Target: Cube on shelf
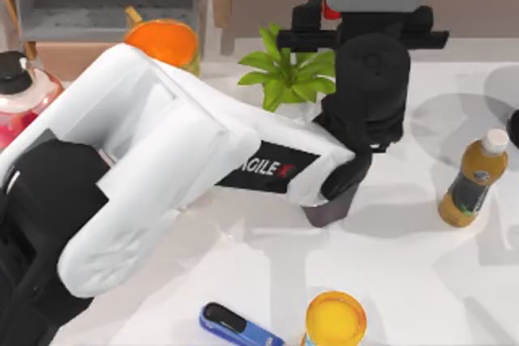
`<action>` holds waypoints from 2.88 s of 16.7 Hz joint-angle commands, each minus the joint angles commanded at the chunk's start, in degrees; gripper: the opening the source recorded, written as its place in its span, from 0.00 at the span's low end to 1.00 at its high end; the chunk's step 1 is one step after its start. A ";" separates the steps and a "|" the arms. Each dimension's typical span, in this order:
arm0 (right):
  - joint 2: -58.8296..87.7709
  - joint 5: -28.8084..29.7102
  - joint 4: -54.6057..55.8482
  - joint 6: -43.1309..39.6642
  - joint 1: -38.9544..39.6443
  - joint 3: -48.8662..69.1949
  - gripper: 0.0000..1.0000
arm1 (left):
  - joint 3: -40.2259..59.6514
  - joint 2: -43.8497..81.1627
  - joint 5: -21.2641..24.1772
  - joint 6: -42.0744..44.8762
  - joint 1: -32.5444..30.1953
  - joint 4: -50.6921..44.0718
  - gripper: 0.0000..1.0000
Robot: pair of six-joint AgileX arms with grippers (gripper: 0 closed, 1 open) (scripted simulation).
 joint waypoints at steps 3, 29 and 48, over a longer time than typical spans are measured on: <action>0.00 0.00 0.00 0.00 0.00 0.00 1.00 | 0.70 0.24 0.44 0.29 -0.15 -0.44 0.00; 0.00 0.00 0.00 0.00 0.00 0.00 1.00 | 29.26 13.76 7.64 -2.11 7.66 -17.06 0.45; 0.00 0.00 0.00 0.00 0.00 0.00 1.00 | 27.59 12.78 8.02 -0.42 7.39 -15.58 1.00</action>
